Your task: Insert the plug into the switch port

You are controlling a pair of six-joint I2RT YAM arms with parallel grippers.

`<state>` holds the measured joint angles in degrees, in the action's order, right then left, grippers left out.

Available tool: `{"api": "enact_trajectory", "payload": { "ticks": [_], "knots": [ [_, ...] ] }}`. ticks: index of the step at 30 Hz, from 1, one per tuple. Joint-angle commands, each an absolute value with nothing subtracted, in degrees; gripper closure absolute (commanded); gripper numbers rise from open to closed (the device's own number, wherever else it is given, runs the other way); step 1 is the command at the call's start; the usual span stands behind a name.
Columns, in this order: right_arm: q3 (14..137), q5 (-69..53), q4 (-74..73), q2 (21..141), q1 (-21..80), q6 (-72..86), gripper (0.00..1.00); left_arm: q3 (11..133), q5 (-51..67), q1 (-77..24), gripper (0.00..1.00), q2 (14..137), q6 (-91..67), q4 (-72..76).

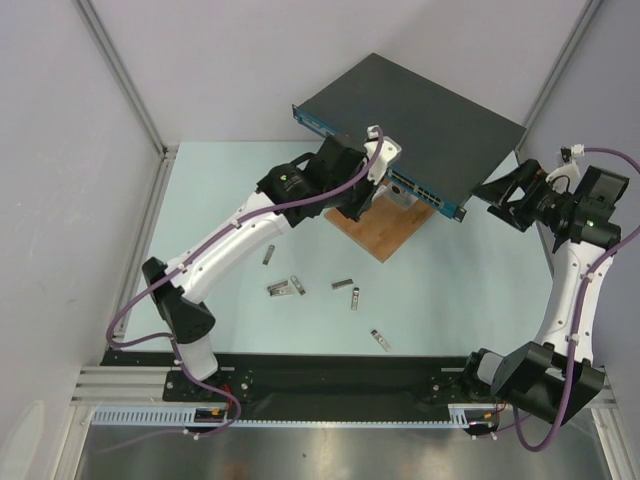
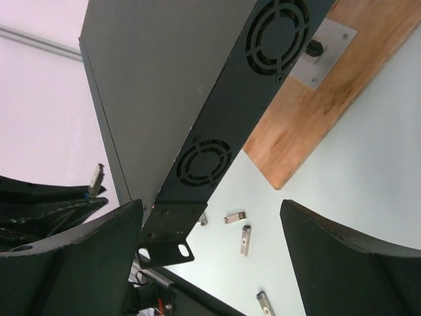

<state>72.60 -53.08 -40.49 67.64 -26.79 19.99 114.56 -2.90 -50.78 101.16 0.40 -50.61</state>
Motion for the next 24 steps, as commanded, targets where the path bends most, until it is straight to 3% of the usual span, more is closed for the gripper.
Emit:
{"api": "enact_trajectory", "payload": {
  "ticks": [1,24],
  "knots": [
    [71.7,-55.6,-32.8,66.1,-25.8,25.0,0.08,118.2,-4.7,-51.1,1.0,102.2,-0.2,-51.6],
    [64.1,-53.0,-19.4,67.1,-20.1,33.5,0.16,131.8,-6.7,-51.4,1.0,111.4,-4.4,-55.6]
  ]
}}
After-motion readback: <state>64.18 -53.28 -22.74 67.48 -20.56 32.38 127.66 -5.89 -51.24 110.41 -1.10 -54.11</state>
